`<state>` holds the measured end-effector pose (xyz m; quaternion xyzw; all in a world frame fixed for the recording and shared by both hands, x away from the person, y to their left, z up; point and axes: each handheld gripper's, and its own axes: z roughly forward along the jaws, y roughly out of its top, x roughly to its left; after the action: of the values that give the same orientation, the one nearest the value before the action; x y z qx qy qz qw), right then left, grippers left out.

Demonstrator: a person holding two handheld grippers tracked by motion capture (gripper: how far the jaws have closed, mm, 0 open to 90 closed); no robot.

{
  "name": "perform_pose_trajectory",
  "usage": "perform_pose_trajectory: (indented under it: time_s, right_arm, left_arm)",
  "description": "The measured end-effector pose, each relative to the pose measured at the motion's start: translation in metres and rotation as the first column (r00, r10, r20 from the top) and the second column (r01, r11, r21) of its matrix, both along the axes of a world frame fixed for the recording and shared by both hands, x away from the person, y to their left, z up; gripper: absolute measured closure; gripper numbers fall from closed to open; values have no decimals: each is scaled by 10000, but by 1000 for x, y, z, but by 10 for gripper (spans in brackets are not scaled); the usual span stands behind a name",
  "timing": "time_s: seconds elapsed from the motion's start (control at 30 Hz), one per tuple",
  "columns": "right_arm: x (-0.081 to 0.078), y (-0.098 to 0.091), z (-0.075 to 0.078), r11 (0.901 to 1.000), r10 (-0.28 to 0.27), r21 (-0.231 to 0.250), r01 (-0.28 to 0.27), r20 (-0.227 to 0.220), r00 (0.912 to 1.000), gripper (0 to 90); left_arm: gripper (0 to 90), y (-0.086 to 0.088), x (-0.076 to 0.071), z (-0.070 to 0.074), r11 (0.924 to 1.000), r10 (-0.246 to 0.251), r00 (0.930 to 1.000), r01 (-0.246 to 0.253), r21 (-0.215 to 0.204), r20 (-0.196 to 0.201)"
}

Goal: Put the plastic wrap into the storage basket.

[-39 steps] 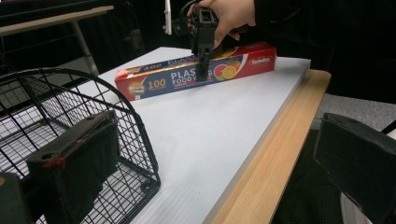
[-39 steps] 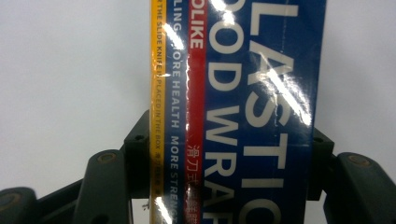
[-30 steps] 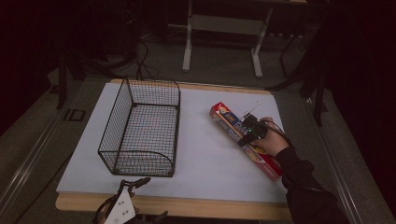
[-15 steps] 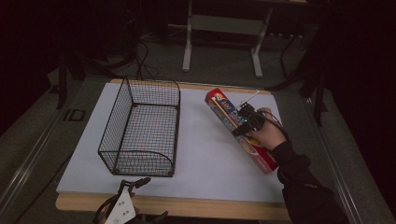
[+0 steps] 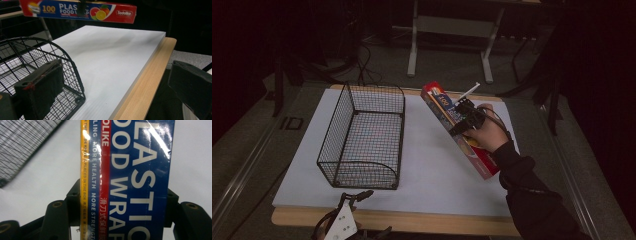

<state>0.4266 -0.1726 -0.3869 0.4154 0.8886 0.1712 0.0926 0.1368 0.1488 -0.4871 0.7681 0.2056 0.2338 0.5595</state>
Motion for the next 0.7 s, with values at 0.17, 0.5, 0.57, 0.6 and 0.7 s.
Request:
perform_pose_trajectory:
  time_s: [0.17, 0.5, 0.57, 0.6, 0.7]
  right_arm:
    - [-1, 16, 14, 10000, 46, -8, -46, 315, 9995, 395]
    - [-1, 44, 34, 9990, 139, 422, -163, 585, 9982, 395]
    - [-2, 48, 36, 9989, 157, 441, -184, 608, 9980, 395]
    - [-2, 58, 40, 9980, 225, 567, -265, 710, 9972, 395]
    - [-2, 67, 43, 9974, 258, 651, -308, 756, 9968, 395]
  left_arm:
    - [10, 0, 0, 0, 10000, 7, 10000, -7, -46, -5]
    - [10, 0, 0, 0, 10000, 50, 10000, -50, 37, 49]
    - [10, -1, 0, 0, 10000, 43, 10000, -43, 55, 65]
    - [9, -1, 0, 0, 10000, 38, 10000, -38, 51, 74]
    - [9, -1, 0, 0, 10000, 0, 10000, 0, 21, 58]
